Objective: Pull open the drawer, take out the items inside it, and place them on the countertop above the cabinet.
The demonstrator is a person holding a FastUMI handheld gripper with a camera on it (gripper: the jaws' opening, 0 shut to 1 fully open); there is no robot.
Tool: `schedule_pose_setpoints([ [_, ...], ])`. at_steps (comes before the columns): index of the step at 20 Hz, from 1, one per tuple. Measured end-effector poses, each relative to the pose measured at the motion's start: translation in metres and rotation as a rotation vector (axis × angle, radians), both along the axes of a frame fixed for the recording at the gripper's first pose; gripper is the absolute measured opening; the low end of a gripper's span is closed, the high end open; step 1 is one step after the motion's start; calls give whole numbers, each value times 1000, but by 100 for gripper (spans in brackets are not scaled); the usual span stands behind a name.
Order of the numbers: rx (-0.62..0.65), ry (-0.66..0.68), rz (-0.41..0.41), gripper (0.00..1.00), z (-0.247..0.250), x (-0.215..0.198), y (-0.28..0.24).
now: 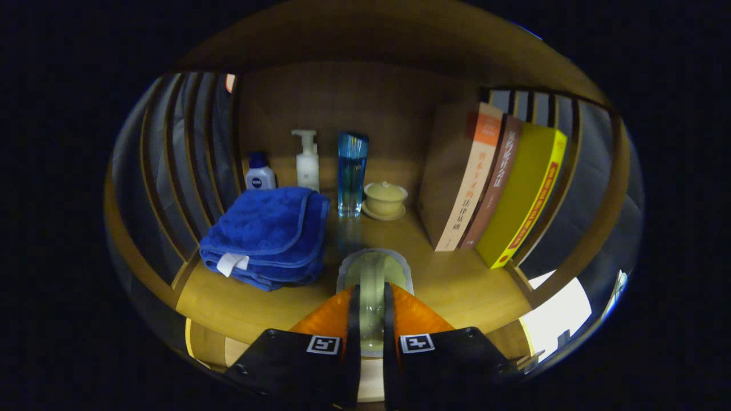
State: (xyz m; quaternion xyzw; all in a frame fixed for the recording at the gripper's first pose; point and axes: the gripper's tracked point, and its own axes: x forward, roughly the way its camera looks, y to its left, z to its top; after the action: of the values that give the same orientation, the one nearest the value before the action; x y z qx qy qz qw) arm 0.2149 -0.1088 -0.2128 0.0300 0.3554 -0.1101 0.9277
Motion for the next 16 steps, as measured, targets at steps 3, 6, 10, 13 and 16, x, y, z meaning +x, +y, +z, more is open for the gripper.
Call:
schedule_pose_setpoints([
  [3, 85, 27, 14, 25, -22, 12, 4],
  [6, 134, 25, 15, 25, -28, 23, 4],
  [10, 148, 10, 27, 34, -35, 31, 3],
  [13, 139, 7, 36, 47, -38, 31, 2],
  [16, 141, 3, 21, 70, -39, 31, 0],
])
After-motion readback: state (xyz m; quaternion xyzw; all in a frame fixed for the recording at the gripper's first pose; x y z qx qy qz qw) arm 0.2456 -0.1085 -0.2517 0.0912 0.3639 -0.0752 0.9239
